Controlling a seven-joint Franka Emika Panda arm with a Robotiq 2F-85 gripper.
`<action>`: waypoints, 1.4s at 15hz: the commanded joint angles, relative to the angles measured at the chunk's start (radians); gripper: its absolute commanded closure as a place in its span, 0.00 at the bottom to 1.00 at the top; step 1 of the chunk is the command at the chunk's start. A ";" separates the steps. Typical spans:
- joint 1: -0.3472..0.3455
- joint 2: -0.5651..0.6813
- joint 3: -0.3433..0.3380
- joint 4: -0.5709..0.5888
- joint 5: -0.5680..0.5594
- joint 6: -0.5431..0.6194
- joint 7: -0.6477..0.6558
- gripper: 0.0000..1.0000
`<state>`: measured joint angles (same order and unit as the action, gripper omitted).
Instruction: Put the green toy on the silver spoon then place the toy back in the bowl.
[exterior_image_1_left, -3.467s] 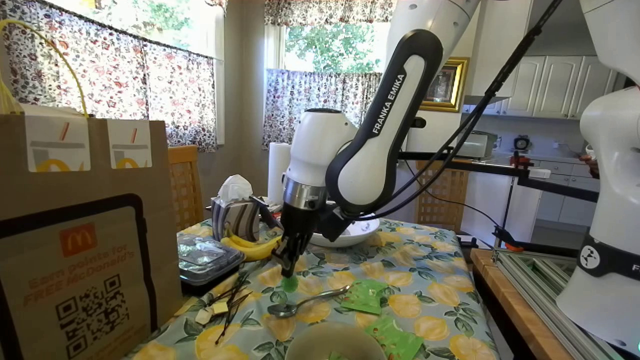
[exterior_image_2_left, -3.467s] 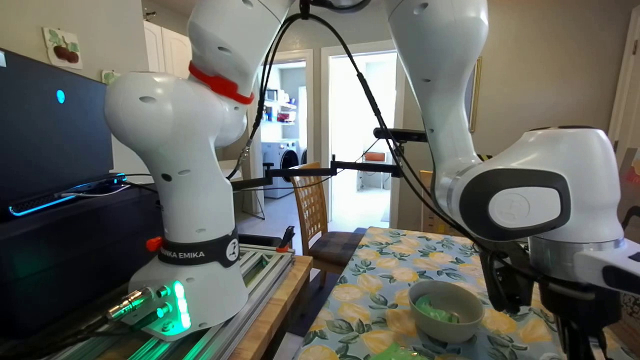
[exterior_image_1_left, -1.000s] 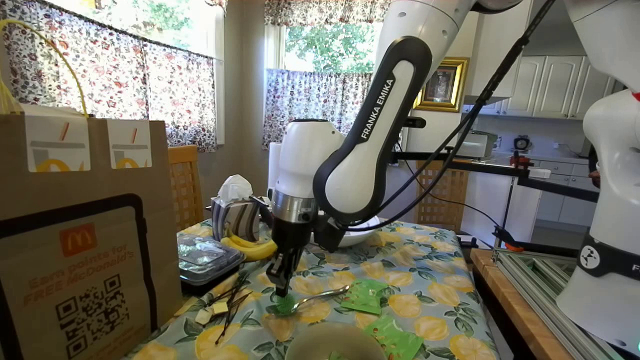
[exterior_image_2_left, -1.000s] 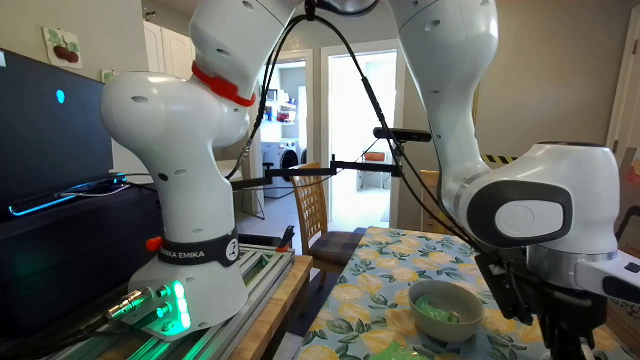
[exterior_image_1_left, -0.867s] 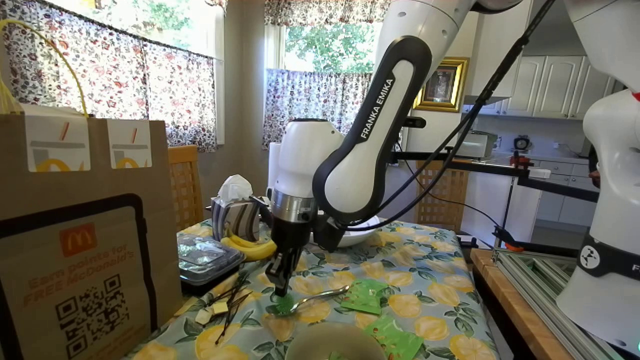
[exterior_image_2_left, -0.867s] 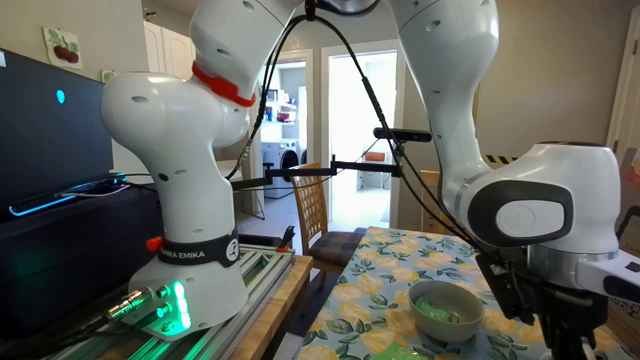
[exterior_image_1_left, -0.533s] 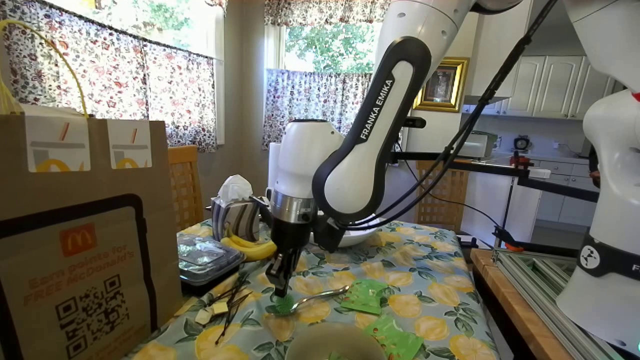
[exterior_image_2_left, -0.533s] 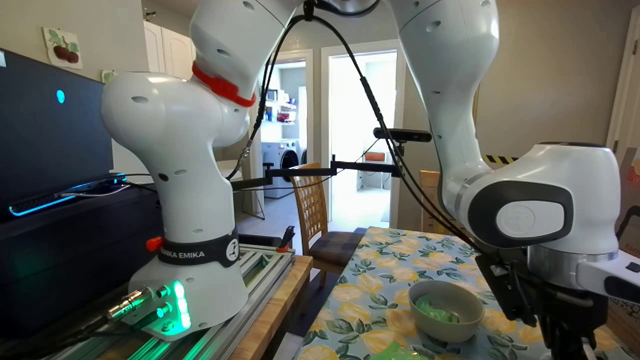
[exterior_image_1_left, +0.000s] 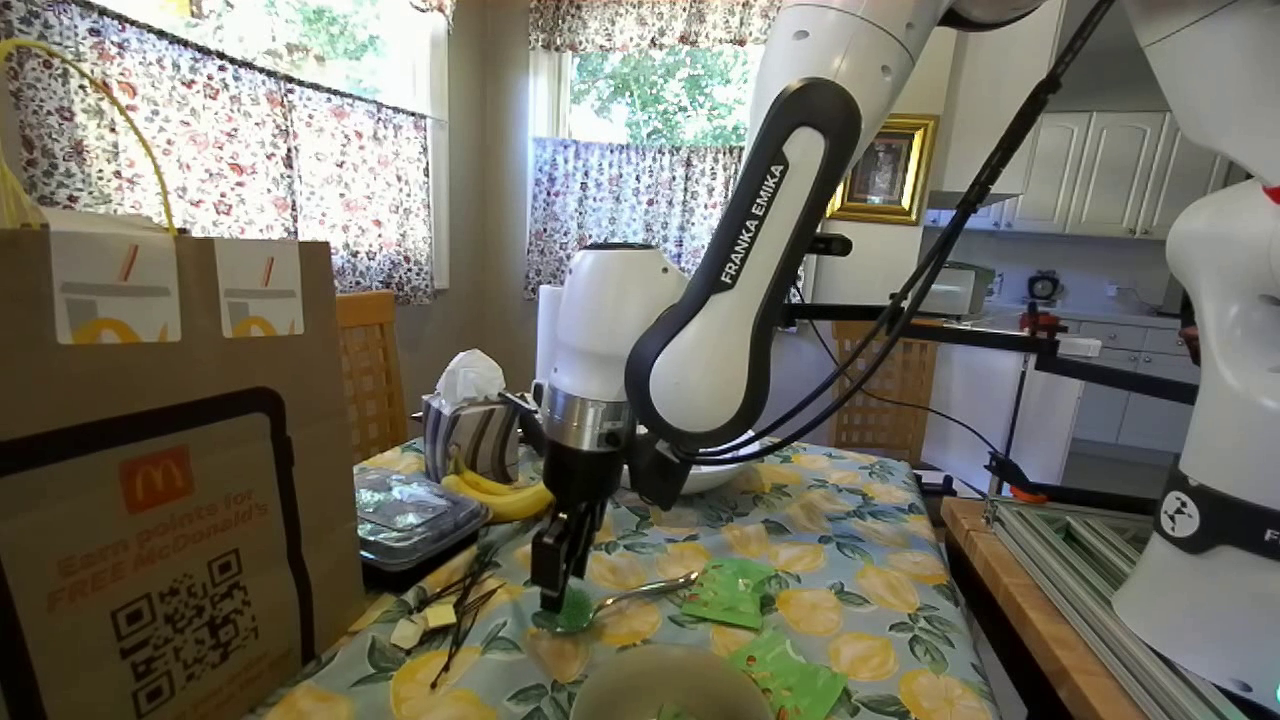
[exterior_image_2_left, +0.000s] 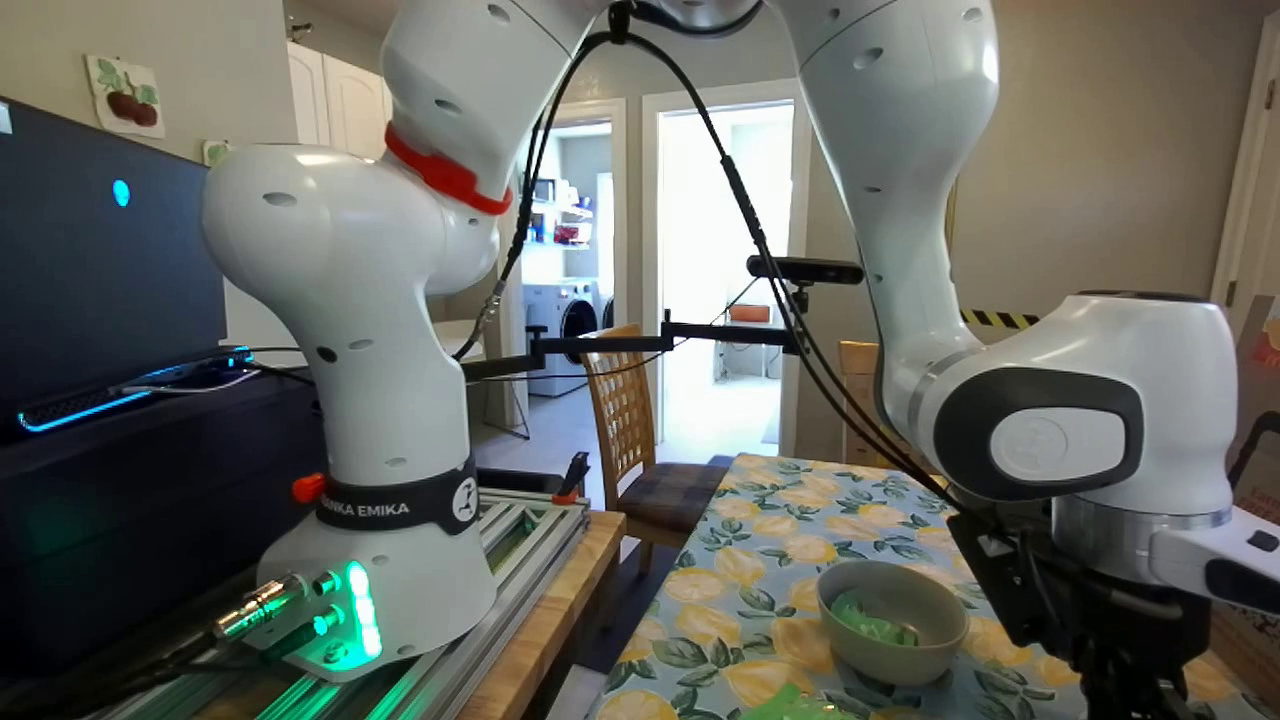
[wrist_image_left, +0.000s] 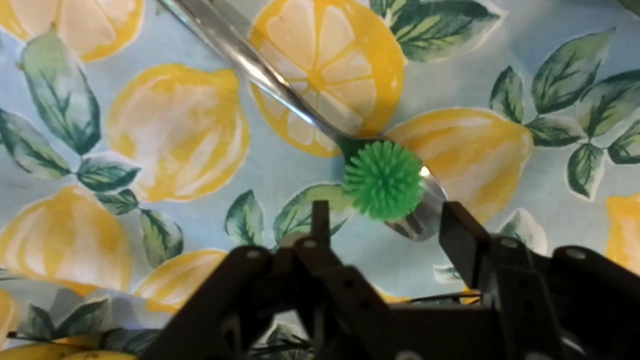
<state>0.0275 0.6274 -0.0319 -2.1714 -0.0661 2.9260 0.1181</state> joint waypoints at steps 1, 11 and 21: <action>-0.011 -0.015 0.023 -0.004 0.033 0.005 -0.029 0.08; -0.249 -0.118 0.322 -0.111 0.299 -0.186 -0.220 0.00; 0.004 -0.202 -0.030 -0.197 -0.080 -0.277 -0.129 0.00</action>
<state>-0.0450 0.4693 0.0229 -2.3323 -0.0365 2.6502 -0.0648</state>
